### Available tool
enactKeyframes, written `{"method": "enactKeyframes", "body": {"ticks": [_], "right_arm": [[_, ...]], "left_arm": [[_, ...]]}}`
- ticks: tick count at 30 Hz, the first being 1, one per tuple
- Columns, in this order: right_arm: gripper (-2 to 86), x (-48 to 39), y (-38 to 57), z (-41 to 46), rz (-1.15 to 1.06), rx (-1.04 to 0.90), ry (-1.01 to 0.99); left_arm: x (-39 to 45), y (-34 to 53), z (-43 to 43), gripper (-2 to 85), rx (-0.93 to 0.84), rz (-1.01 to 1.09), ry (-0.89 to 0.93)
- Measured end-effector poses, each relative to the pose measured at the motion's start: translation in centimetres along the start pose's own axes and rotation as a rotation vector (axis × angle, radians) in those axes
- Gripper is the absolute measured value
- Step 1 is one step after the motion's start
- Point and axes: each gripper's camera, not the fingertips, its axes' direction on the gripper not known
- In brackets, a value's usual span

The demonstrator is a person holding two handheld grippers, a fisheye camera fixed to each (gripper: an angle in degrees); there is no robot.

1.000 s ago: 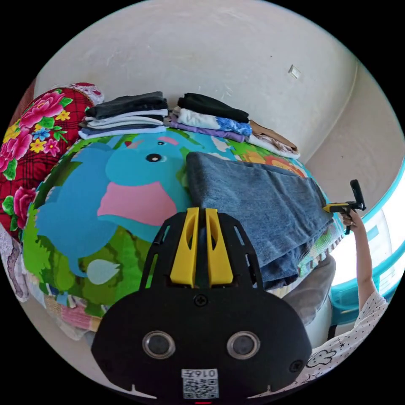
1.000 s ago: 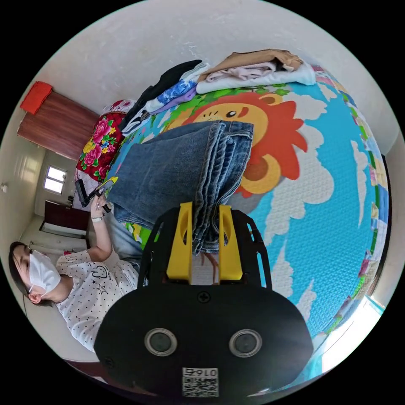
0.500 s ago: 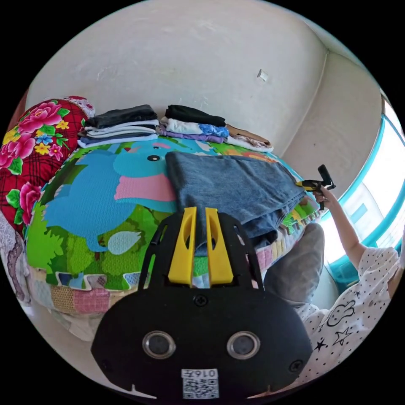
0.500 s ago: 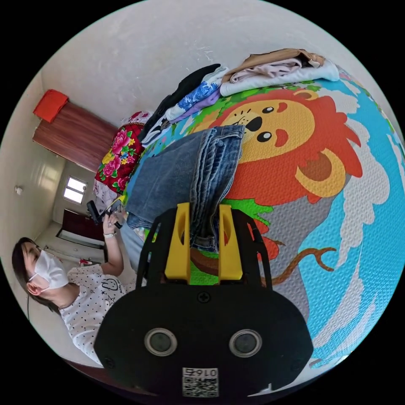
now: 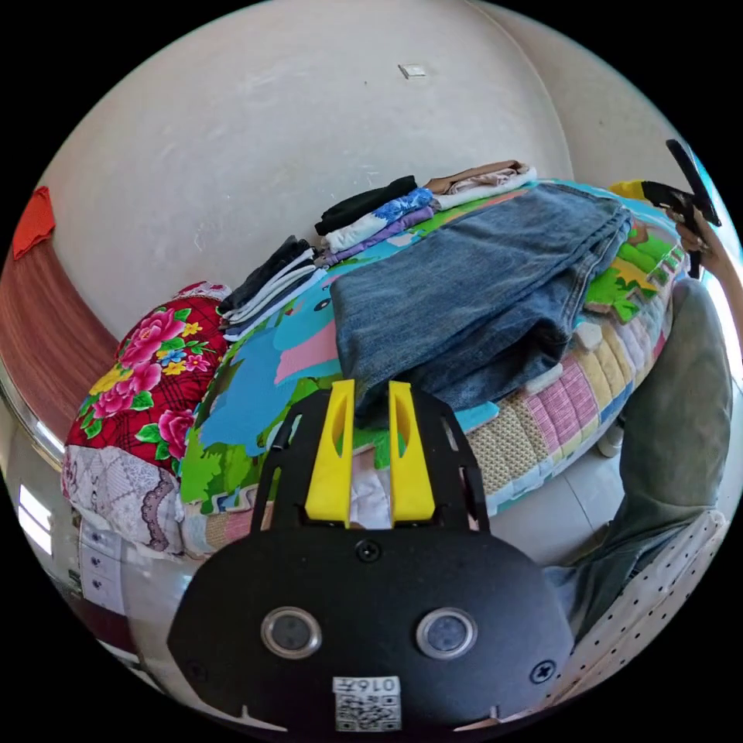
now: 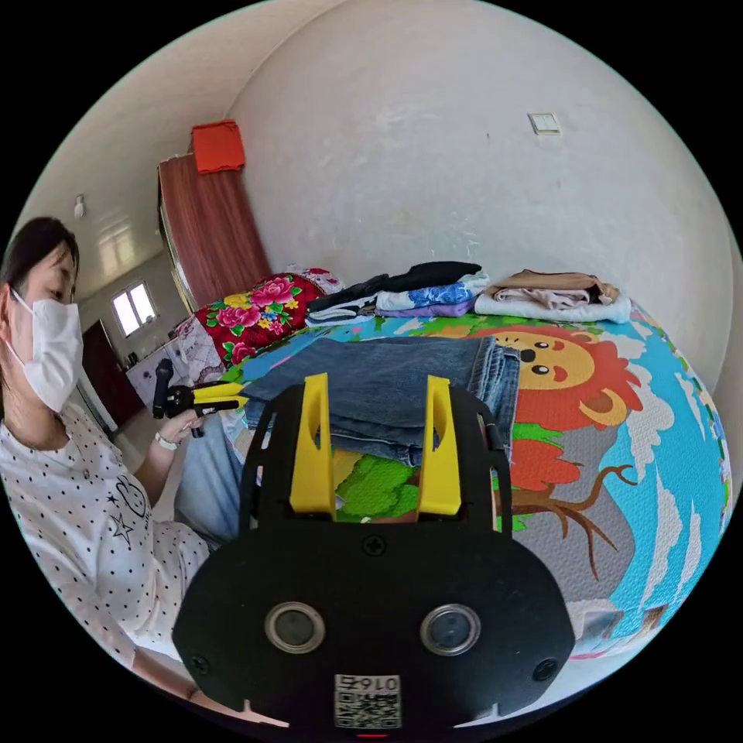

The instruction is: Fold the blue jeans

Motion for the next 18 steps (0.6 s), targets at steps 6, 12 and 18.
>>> {"method": "enactKeyframes", "body": {"ticks": [6, 12, 18], "right_arm": [[16.5, -6.6, 4.4, 2.5, -0.094, -0.068, 0.092], [17.0, -12.6, 9.0, 3.4, -0.118, 0.018, 0.283], [15.9, -21.4, 12.5, 7.8, -0.238, 0.037, 0.306]], "left_arm": [[2.1, 1.9, 0.5, 6.7, 0.012, -0.001, -0.061], [4.1, 3.9, 0.5, 10.6, -0.029, -0.019, -0.148], [5.0, 5.1, 0.9, 11.9, -0.017, -0.045, -0.180]]}}
